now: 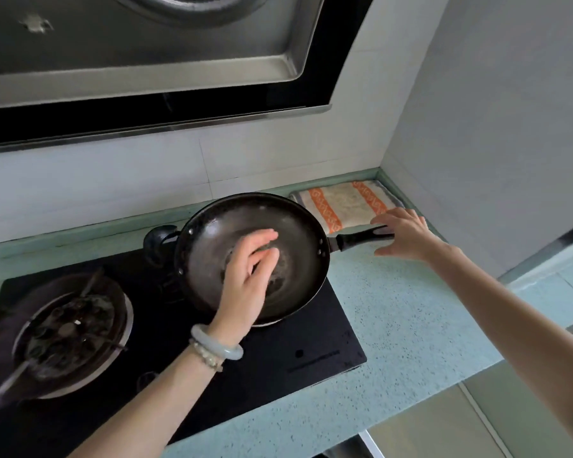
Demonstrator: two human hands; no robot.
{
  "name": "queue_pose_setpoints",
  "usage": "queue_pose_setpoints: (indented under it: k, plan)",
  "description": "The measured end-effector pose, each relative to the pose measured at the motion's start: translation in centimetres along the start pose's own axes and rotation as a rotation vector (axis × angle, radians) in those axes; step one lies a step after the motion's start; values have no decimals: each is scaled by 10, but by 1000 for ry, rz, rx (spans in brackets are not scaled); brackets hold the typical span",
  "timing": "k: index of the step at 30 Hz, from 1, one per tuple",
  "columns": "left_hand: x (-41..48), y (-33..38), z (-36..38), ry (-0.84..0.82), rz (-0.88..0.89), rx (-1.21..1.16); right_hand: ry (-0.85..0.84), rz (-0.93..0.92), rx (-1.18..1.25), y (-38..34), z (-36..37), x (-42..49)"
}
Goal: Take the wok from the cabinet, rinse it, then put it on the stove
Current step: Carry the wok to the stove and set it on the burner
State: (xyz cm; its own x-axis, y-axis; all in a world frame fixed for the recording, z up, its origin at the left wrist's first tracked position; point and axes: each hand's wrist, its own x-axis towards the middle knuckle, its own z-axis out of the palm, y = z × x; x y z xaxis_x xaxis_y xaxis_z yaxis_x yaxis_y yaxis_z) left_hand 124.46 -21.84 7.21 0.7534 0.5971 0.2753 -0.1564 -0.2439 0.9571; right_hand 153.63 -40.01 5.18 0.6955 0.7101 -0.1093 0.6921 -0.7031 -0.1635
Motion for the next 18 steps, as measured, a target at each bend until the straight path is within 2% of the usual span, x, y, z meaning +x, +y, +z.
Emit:
queue_pose_setpoints:
  k: [3,4,6,9,11,14,18]
  plan:
    - [-12,5,59,-270,-175,-131,-9,35,30,18,-8,-8]
    - [-15,2,79,-319,-250,-181,-18,36,40,24,-10,-8]
    - [-15,-7,114,-312,-447,-347,-47,18,56,33,-12,-4]
    - [-1,-26,156,-166,-735,-692,-96,-18,83,43,-12,10]
    - [11,-39,176,-15,-853,-906,-120,-46,94,44,-12,21]
    - [32,-52,202,184,-940,-1032,-177,-87,126,44,-7,37]
    - [63,-59,220,394,-962,-1135,-303,-188,61,35,-4,57]
